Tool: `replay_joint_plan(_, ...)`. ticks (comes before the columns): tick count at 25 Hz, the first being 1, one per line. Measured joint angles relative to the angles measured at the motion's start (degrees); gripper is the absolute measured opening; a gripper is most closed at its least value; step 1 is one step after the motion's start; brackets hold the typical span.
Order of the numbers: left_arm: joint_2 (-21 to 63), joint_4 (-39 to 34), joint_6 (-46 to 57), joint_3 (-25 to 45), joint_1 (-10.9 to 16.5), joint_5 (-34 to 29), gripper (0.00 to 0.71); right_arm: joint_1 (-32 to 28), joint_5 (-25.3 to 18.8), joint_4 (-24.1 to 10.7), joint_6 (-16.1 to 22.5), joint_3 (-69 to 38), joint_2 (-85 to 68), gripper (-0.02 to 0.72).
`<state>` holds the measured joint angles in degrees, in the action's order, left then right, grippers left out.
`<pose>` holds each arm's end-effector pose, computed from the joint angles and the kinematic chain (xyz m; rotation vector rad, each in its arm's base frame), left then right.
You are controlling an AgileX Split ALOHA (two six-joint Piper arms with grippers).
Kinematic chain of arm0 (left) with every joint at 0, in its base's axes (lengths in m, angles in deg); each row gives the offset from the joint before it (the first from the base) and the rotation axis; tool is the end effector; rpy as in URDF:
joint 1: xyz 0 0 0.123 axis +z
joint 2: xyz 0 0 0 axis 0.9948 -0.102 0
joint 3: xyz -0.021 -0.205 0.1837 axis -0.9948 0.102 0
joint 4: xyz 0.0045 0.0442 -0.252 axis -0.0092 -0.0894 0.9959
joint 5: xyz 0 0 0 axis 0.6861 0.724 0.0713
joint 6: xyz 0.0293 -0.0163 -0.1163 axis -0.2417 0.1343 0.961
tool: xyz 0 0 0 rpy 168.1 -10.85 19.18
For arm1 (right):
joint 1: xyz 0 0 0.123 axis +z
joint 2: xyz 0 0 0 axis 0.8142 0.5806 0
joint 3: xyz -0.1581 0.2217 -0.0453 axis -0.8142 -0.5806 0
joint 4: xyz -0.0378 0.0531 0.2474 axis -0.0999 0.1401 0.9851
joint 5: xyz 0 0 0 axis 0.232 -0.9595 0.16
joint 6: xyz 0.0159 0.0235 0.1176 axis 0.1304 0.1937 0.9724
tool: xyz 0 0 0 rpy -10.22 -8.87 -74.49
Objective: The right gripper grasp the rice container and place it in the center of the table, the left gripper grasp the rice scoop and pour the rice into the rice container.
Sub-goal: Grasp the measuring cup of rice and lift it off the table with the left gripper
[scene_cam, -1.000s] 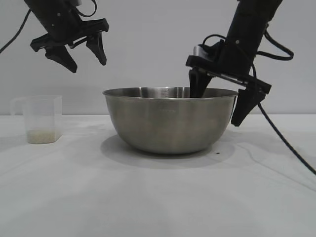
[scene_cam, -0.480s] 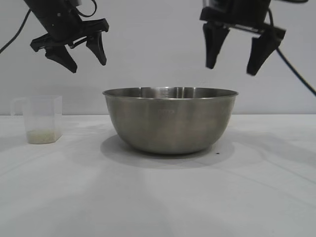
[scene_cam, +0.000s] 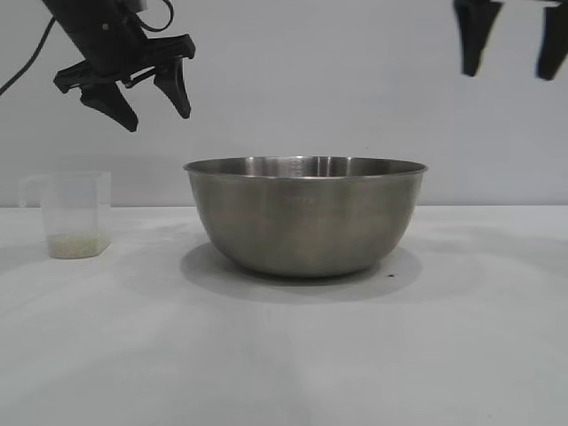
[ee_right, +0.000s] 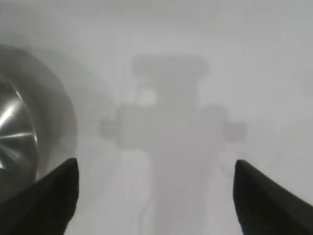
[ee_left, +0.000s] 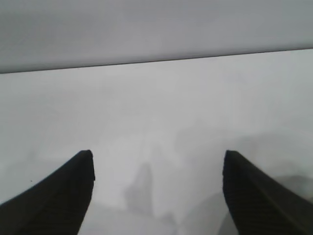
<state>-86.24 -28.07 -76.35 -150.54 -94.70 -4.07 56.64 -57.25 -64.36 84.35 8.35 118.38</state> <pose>0.4936 -0.1117 0.1923 0.1262 2.3050 -0.3551 0.3627 0.0216 0.2414 -0.1258 2.9789 0.0987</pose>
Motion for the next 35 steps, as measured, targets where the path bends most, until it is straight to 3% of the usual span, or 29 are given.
replay_joint_plan(14,0.00,-1.38,0.00,0.00,0.00,0.00,0.492,0.00,0.34,-0.59,0.00,-29.06,-30.61,0.572)
replay_joint_plan(23,0.00,-1.49,0.00,0.00,0.00,0.00,0.492,0.00,6.24,-0.73,0.00,-48.33,-55.80,0.572)
replay_joint_plan(35,0.00,-1.49,0.00,0.00,0.00,-0.14,0.492,0.00,6.53,-0.73,-0.11,-57.76,-85.63,0.572)
